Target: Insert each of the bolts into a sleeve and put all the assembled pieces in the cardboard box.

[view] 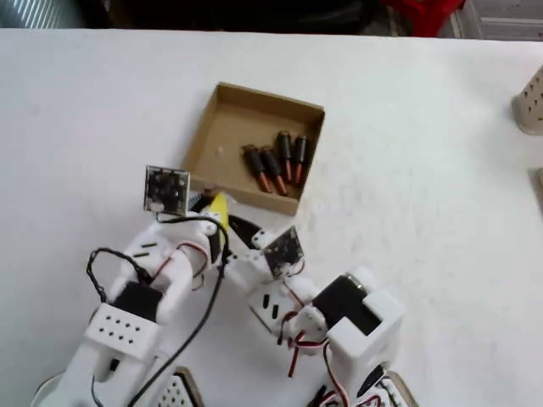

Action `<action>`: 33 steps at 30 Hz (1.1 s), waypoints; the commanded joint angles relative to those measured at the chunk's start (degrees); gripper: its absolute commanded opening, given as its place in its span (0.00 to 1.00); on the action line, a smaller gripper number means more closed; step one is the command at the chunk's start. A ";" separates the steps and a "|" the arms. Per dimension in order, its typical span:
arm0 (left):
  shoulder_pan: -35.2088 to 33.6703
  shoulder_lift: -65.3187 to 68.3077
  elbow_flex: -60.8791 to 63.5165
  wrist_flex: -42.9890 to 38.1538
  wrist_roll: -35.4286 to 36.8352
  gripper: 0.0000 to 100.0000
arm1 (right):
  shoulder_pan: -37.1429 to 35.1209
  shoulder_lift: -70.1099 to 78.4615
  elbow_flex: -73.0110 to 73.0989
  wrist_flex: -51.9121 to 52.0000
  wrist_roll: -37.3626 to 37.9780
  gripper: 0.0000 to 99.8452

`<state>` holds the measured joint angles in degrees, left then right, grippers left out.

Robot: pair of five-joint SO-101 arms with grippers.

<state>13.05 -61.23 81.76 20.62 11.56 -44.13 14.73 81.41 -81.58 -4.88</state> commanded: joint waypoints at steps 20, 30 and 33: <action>-9.10 -0.13 -8.70 6.51 15.30 0.45 | -0.13 -0.92 -0.44 0.04 0.00 0.02; -15.34 -0.13 -11.87 6.42 22.59 0.25 | -0.04 -0.92 -0.44 0.04 0.00 0.02; -18.33 -0.13 -12.22 6.42 22.51 0.01 | -0.04 -0.92 -0.53 0.04 0.00 0.02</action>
<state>-2.15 -61.05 73.41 27.30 33.54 -43.96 14.73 81.41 -81.49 -4.88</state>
